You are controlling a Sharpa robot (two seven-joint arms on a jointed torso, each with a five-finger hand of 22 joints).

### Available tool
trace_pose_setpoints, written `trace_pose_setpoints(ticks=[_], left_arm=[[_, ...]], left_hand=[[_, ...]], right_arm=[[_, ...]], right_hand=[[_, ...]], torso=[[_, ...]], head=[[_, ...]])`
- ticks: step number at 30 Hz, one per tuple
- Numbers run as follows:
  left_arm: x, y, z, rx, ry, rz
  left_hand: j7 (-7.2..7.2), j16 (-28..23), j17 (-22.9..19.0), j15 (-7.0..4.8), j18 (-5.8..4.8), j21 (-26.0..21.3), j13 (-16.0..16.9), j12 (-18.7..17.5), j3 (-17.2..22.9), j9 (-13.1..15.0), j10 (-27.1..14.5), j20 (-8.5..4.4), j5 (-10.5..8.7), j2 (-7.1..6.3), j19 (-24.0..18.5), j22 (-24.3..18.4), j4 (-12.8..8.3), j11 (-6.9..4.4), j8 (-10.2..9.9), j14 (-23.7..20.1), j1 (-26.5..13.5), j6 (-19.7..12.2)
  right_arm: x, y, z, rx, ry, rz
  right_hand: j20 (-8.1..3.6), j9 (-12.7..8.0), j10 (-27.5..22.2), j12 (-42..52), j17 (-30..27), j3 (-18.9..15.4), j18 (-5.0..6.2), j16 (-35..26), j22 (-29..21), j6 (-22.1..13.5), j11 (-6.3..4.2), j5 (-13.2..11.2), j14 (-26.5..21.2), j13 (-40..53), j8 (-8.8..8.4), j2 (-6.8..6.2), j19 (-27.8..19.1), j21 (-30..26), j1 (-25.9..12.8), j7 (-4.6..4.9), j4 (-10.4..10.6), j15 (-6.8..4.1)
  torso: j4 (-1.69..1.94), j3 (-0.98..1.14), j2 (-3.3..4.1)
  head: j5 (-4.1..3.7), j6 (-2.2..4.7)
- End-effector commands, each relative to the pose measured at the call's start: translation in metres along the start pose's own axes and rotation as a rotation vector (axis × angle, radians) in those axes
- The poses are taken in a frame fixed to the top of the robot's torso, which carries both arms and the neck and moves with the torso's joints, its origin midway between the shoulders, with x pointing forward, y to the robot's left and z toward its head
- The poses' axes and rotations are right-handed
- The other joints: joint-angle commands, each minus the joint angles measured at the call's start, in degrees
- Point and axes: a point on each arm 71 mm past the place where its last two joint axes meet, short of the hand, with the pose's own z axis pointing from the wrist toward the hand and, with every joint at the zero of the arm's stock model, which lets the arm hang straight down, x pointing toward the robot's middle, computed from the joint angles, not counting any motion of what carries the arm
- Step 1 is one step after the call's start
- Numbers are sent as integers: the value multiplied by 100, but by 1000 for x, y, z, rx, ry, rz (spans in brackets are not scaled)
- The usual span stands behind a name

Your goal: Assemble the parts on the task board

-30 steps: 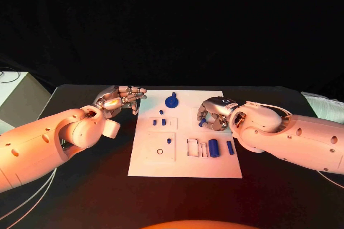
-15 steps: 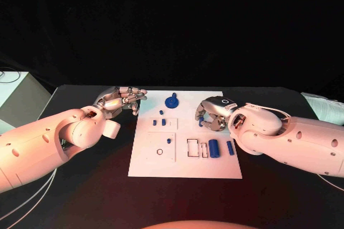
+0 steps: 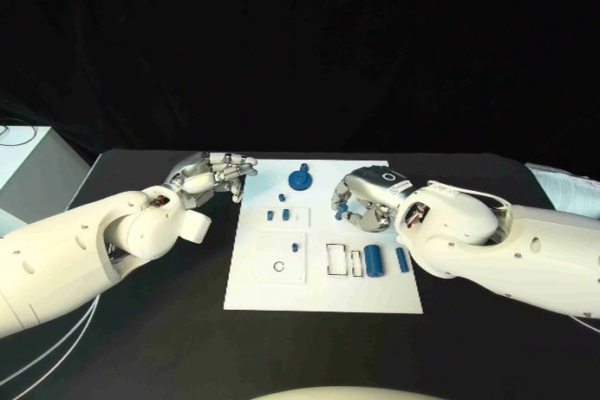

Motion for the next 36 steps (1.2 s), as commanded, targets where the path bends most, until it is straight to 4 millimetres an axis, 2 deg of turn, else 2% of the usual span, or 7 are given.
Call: trace_pose_setpoints(ticks=[1,6,15,18,27,31,36], left_arm=[[3,0,1,5,17,-10],[4,0,2,7,17,-11],[8,1,5,9,25,-14],[10,1,6,10,26,-14],[14,2,8,9,34,-29],[16,2,10,7,37,-45],[17,2,11,5,40,-51]], left_hand=[[0,-26,10,5,-7,-29,0,-13,-42,12,-38,8,-13,31,-6,-6,11,9,-3,26,15,7],[0,-26,10,5,-7,-27,0,-13,-43,12,-39,8,-13,30,-4,-4,11,10,-4,26,15,5],[0,-27,11,5,-7,-28,-1,-16,-45,10,-45,8,-13,27,-4,-5,12,10,-7,27,16,-2],[0,-27,11,5,-7,-28,-1,-16,-45,10,-45,8,-13,27,-4,-5,12,10,-7,27,16,-2],[0,-27,11,5,-7,-28,-1,-16,-45,10,-45,8,-13,27,-4,-5,12,10,-7,27,16,-2],[2,-29,15,5,-7,-26,-2,-19,-47,9,-55,8,-12,28,1,-1,11,12,-13,28,26,-16],[2,-29,15,5,-7,-26,-2,-19,-47,9,-55,8,-12,28,1,-1,11,12,-13,28,26,-16]], right_arm=[[-4,10,-1,-6,-18,-37],[-6,36,4,-63,-36,-41],[4,78,14,-158,-53,-36],[9,88,16,-178,-50,-29],[29,103,20,-202,-21,-1],[41,107,20,-202,1,11],[49,107,21,-196,22,12]], right_hand=[[-33,9,633,34,12,-2,-108,28,12,33,-378,-18,66,159,32,-11,1,24,-63,4,-44,-34],[-36,14,634,23,-14,7,-106,17,8,25,-380,5,60,161,31,-19,-3,16,-70,1,-68,-36],[-37,19,635,10,-20,19,-106,14,13,18,-378,32,58,164,31,-22,-5,19,-81,4,-88,-36],[-38,22,637,5,-14,23,-108,16,21,17,-377,45,58,165,32,-23,-4,26,-89,6,-97,-36],[-38,28,640,-7,-30,31,-106,9,14,10,-374,76,54,168,31,-32,-9,16,-109,11,-115,-34],[-38,30,641,-12,-21,35,-106,12,15,8,-372,89,56,170,31,-33,-10,16,-116,13,-124,-34],[-37,32,642,-15,-21,37,-105,12,13,7,-371,94,56,171,32,-33,-11,13,-122,16,-127,-33]], torso=[[1,-5,-1],[5,-1,-7],[31,-30,-27],[12,-29,-28],[28,-33,-21],[11,-20,-17],[8,-13,-18]], head=[[4,8],[31,8],[46,3],[78,-6],[156,-45],[215,-60],[237,-87]])
